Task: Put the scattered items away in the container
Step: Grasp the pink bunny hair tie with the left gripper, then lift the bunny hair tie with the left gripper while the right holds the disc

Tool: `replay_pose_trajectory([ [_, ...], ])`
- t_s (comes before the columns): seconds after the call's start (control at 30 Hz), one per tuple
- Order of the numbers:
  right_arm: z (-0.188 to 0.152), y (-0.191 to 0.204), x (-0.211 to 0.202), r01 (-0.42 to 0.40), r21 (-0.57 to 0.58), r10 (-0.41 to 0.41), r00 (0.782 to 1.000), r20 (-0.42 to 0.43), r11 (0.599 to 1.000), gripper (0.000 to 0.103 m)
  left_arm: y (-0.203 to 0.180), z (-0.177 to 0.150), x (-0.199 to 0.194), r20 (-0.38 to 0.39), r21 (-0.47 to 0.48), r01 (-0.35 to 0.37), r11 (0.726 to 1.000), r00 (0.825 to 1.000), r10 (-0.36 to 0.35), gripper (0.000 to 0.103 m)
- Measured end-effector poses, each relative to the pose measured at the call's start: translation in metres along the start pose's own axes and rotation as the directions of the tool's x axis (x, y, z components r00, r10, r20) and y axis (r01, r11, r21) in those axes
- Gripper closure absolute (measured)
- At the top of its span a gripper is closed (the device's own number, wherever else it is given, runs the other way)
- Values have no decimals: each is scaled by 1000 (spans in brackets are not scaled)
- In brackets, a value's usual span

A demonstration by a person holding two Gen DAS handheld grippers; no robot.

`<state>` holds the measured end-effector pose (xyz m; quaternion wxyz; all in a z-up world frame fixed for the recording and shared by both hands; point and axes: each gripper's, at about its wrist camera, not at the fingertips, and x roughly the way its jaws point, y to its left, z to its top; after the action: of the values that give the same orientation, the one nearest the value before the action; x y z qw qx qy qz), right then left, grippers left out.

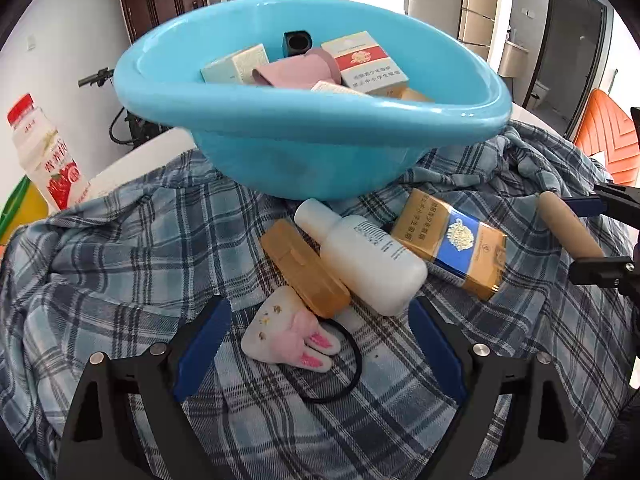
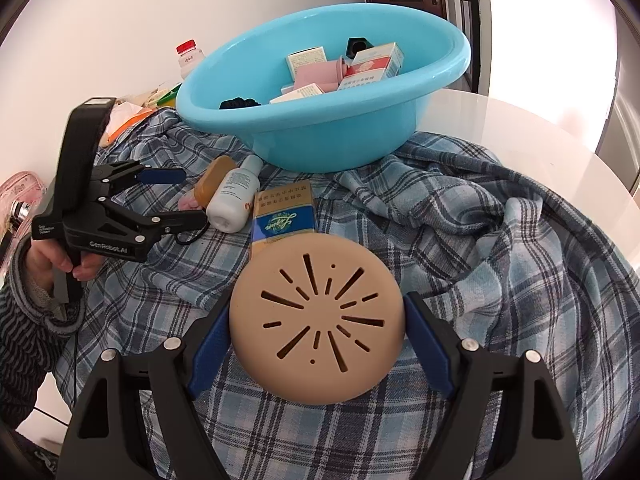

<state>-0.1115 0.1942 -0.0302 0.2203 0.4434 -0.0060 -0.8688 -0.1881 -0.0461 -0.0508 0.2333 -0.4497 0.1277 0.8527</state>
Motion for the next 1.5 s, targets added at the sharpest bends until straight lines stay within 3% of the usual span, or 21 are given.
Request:
replay_pose_trajectory([
  [0.03,0,-1,0,1,2,-1,1000,1,1000,23,2,-1,3,-7,-6,18,1000,1000,-18,20],
  [0.07,0,-2,-1,3,5,-3,1000,1,1000,23,4,-2,5,-17,-10,25,1000,1000,-26,34],
  [0.2,1,-3,-1,5,9,-5,1000,2,1000,23,6,-8,9,-30,11,-14,1000,999,15,50],
  [0.33,3,0,-2,0,8,0,1000,9,1000,23,12,-10,1,-29,-15,-23,1000,999,23,74],
  [0.67,-5,9,-20,-12,3,12,999,41,1000,23,-18,-23,-51,0,-35,-8,999,1000,8,75],
  [0.73,-8,10,-27,-14,5,14,998,55,1000,23,-30,-28,-61,0,-52,-59,997,998,59,75],
  [0.8,-12,12,-34,-15,7,15,997,72,1000,23,-43,-33,-65,-4,-83,-193,978,981,193,75],
  [0.83,-14,13,-38,-15,8,15,997,80,1000,23,-48,-36,-68,10,-108,-207,972,978,209,75],
  [0.93,-21,20,-47,7,-5,-6,995,100,1000,23,-65,-44,-80,64,-206,-152,967,984,169,75],
  [1.07,-31,29,-58,77,-37,-71,989,132,996,23,-95,-45,-92,118,-235,-185,954,969,217,75],
  [1.13,-35,31,-64,74,-32,-69,988,142,997,23,-106,-46,-93,127,-256,-183,949,967,220,75],
  [1.3,-47,32,-72,85,-5,-83,984,158,996,23,-118,-54,-89,128,-318,-106,942,980,154,75],
  [1.5,-58,29,-69,68,29,-71,988,136,997,23,-124,-62,-82,102,-312,-127,942,981,166,75],
])
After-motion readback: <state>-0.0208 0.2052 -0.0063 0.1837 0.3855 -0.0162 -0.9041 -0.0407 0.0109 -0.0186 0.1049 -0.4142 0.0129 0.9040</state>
